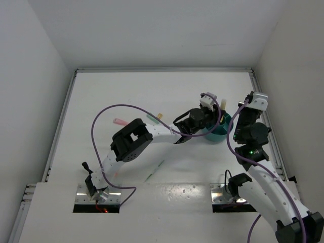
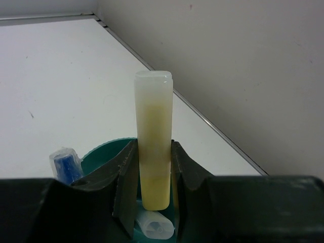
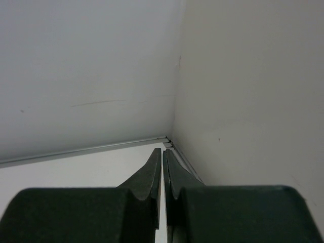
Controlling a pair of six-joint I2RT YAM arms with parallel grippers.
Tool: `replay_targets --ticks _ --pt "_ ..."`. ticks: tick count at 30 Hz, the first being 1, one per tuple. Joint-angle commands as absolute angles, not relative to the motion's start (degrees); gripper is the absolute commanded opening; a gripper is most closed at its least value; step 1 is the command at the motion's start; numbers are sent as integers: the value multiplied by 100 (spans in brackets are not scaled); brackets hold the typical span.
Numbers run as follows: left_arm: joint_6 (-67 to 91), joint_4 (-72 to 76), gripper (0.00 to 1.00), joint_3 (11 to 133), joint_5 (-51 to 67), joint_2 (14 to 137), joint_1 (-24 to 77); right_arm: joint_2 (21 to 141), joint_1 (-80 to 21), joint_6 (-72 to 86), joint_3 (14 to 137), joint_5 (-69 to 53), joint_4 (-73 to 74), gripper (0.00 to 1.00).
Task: Sort the stationery into containers
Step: Place the pen in the storage box.
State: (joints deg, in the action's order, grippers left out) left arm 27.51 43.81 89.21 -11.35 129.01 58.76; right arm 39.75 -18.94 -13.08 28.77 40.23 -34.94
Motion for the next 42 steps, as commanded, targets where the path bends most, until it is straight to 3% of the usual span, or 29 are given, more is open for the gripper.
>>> replay_targets --ticks 1,6,9,10,13,21,25,26,27,28,32,33,36,37,38,40,41,42 --pt "2856 4702 0 9149 -1020 12972 5801 3929 -1907 -1327 2865 4096 -3832 3" --pt "2909 4641 5 9149 -896 12973 5801 3929 -1907 -1327 2865 4148 -3885 3" --pt "2909 4509 19 9149 -896 12973 5801 3929 -1907 -1327 2865 4148 -3885 3" --pt "2909 4439 34 9149 -896 12973 5801 3929 -1907 -1327 2865 4148 -3885 3" --pt "2909 4316 41 9202 -896 12920 5801 3929 -1907 -1327 2865 4148 -3885 3" --pt "2778 4078 48 9316 -896 12745 5748 3929 -1907 -1327 2865 4148 -3885 3" --pt "2558 3956 48 9378 -896 12333 5748 3929 -1907 -1327 2865 4148 -3937 8" --pt "2497 3955 47 9282 -896 12183 5748 3929 -1907 -1327 2865 4148 -3937 12" --pt "2313 3955 46 9212 -896 12016 5748 3929 -1907 -1327 2865 4148 -3833 25" --pt "2216 3955 44 9046 -957 11823 5748 3929 -1907 -1327 2865 4088 -3762 32" --pt "2030 3035 1 8500 -1788 10550 5748 3929 -1907 -1204 3093 3361 -2920 58" --pt "2030 2145 0 8403 -2124 9990 5748 3929 -1907 -1134 3146 3131 -2457 66" --pt "3003 611 1 7938 -3426 9196 5408 4051 -1907 -1134 3445 2077 -1517 75" --pt "3676 -264 18 7519 -3828 8671 5249 4121 -1907 -1134 3619 1335 -1251 79" --pt "4100 -699 68 7280 -3980 8405 4882 4296 -1907 -1203 3717 918 -970 81" --pt "4761 -1691 90 6823 -3981 7695 4441 4586 -2003 -1440 3928 -282 -117 78" --pt "4851 -1957 96 6411 -3981 7490 4230 4805 -2004 -1607 4259 -734 190 68" --pt "4852 -2186 100 6216 -3981 7297 3845 5069 -2004 -1608 4463 -1060 463 50"
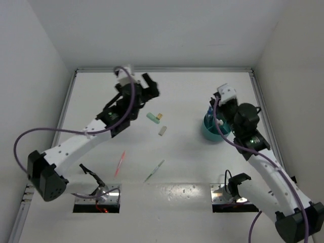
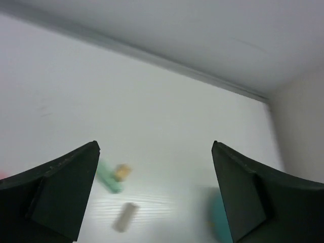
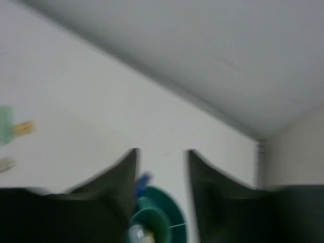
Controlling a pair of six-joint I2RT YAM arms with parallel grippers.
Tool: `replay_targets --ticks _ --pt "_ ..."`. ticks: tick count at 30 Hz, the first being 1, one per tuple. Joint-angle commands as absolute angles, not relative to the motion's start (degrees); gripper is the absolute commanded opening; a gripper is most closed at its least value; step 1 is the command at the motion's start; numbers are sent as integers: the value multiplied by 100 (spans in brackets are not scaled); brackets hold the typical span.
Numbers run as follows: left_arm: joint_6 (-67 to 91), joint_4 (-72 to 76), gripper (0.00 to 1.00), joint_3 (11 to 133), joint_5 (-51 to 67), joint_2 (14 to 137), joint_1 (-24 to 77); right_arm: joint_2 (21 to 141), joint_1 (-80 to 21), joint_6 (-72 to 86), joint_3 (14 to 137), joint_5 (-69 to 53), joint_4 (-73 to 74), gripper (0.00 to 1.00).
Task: Sort the stationery into containers
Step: Place the pen in the storage box, then pick up the pen from the center of the board.
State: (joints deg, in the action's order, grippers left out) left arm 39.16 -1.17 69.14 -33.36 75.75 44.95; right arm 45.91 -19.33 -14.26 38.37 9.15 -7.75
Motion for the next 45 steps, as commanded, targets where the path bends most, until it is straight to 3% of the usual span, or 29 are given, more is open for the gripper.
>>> replay_targets --ticks 1,2,3,4,5,6,7,8,9,11,12,13,14,16,18,26,30,41,45 --pt "4852 -2467 100 6031 -3981 7112 3649 5733 -2065 -1608 4978 -1594 970 13" --pt "4782 -2531 100 5681 -3886 6754 3456 6122 -2135 -1704 5288 -1861 1280 1" --pt "4677 -2531 95 5512 -3728 6567 3280 6526 -2197 -1705 5613 -2107 1579 0" --pt "4571 -2531 81 5354 -3727 6391 2974 6948 -2258 -1705 5947 -2527 2104 0" --pt "4440 -2531 57 5205 -3727 6207 2840 7822 -2337 -1705 6681 -2705 2344 3" --pt "4308 -2444 9 4899 -3727 5866 2734 8292 -2555 -1705 7097 -2925 2634 18" --pt "4115 -2313 0 4739 -3727 5723 2533 8767 -2688 -1705 7998 -2996 3176 38" --pt "3844 -2094 0 4555 -3605 5617 2436 9702 -2968 -1757 8442 -2997 3434 70" --pt "3841 -2092 0 4553 -3551 5564 2356 10156 -3110 -1758 8873 -2927 3611 78" --pt "3780 -2145 48 4701 -3437 5686 2241 10982 -3478 -1600 10025 -2473 3875 80" --pt "3779 -2249 78 4772 -3497 5782 2163 11752 -3567 -1408 10785 -2365 3876 80" --pt "3779 -2468 86 4833 -3576 5992 2075 12125 -3647 -1328 11167 -2190 4094 76" --pt "3910 -2539 91 4886 -3664 6081 2022 12460 -3708 -1249 11528 -2023 4183 56" --pt "4103 -2942 93 5053 -4094 6205 1942 13243 -3779 -845 12285 -1463 4070 29" --pt "4464 -3137 93 5185 -4498 6205 1872 13569 -3840 -660 12638 -1110 3956 23" --pt "4605 -3138 89 5124 -4624 5722 1819 14326 -3894 -536 12894 -299 3754 42" --pt "4605 -3138 89 5124 -4509 5722 1819 14449 -3894 -536 12894 -185 3753 57" --pt "4553 -3085 89 5124 -4403 5722 1819 14695 -3894 -536 12894 -598 3990 59" --pt "4553 -3085 89 5071 -4403 5722 1819 14748 -3894 -536 12894 -650 4052 55"
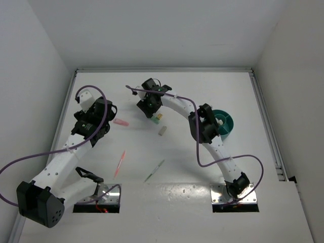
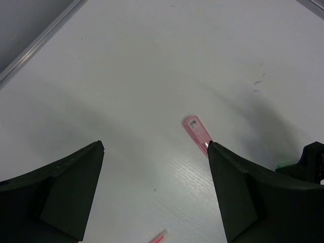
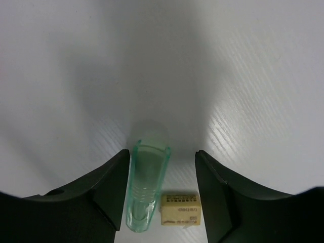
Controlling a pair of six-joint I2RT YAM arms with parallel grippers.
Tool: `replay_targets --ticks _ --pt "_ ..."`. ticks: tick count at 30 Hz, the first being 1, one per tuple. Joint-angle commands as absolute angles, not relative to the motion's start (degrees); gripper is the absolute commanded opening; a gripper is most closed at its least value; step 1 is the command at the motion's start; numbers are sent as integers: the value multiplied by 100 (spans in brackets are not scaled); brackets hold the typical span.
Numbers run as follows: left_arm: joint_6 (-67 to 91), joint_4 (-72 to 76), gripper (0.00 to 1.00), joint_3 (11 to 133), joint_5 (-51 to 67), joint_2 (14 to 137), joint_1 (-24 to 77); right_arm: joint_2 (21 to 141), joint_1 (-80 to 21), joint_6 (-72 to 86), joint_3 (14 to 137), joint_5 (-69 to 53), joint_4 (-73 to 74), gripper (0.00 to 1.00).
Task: Sort the stationery into containers
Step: Pick up the pen from the center of the board, then place the pen in the storage box.
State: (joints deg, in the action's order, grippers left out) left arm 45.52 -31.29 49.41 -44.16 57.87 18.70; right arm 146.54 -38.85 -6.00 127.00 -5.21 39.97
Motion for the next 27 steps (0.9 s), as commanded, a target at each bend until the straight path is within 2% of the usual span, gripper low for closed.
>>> replay_targets --ticks 1,5,8,12,13,16,20,22,23,27 --pt "4553 -3085 89 5071 -4403 5722 1819 14800 -3894 -536 12894 -703 4052 55" --pt "4553 -3085 89 5071 -4403 5722 1819 14801 -3894 -588 12894 -765 4104 43" --pt "4553 -3085 89 5071 -4351 5722 1819 14801 -3894 -589 12894 -817 4157 30" --pt "4553 -3085 89 5071 -4351 5722 1819 14337 -3894 -589 12771 -546 4079 5" --pt "4553 -3085 89 5071 -4351 5722 1819 14126 -3894 -589 12527 -441 3974 2" --pt "4500 -3032 89 5071 -4219 5783 1819 12862 -3894 -642 11534 113 3097 0" --pt "4438 -2979 89 5071 -3930 5906 1819 11051 -3762 -475 9830 1429 1436 0" --pt "4438 -2979 89 5071 -3929 5977 1819 10166 -3709 -413 8757 2685 411 0" --pt "4438 -2979 89 5071 -3877 6046 1819 9925 -3709 -474 8449 3394 169 0" --pt "4438 -2979 89 5071 -3814 6100 1819 8835 -3481 -475 6975 3928 -201 0"
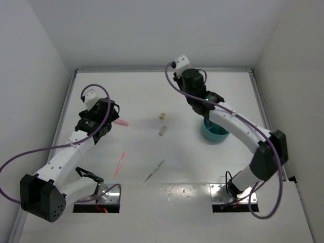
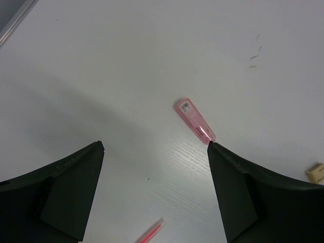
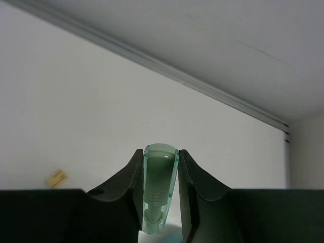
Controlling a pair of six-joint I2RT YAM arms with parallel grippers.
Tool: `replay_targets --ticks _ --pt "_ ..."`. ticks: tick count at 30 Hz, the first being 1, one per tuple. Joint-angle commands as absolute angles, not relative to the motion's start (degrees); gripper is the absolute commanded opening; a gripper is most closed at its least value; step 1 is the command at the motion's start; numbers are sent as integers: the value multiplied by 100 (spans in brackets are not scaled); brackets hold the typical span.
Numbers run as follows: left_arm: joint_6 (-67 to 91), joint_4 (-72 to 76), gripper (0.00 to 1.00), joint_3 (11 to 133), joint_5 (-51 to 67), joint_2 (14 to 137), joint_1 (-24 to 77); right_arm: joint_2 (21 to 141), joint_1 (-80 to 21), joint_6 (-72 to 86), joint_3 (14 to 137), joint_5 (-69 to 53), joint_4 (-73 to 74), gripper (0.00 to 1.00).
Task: Sort the stationery into containers
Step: Place the pen in the storage box.
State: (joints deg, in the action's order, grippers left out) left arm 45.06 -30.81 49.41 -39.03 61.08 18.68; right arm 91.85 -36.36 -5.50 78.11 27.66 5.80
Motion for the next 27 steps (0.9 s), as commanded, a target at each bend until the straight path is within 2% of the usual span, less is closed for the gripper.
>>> replay_targets --ticks 1,10,14,22,27 --pt "4438 -2979 89 5071 -3762 6100 1819 8624 -3428 -475 6744 3929 -341 0" --pt "4500 -2979 89 5071 -3656 6258 1819 7489 -2409 -124 4879 4377 -1546 0" --pt "4500 -2979 89 5071 -3604 6311 1819 7147 -1987 448 4545 4079 -1546 0" --pt "4500 -2979 88 5071 -3542 6363 1819 7250 -1381 869 4062 3271 -1801 0" --pt "4448 -2927 88 5071 -3489 6363 1819 7304 -1248 546 3297 3155 -3729 0"
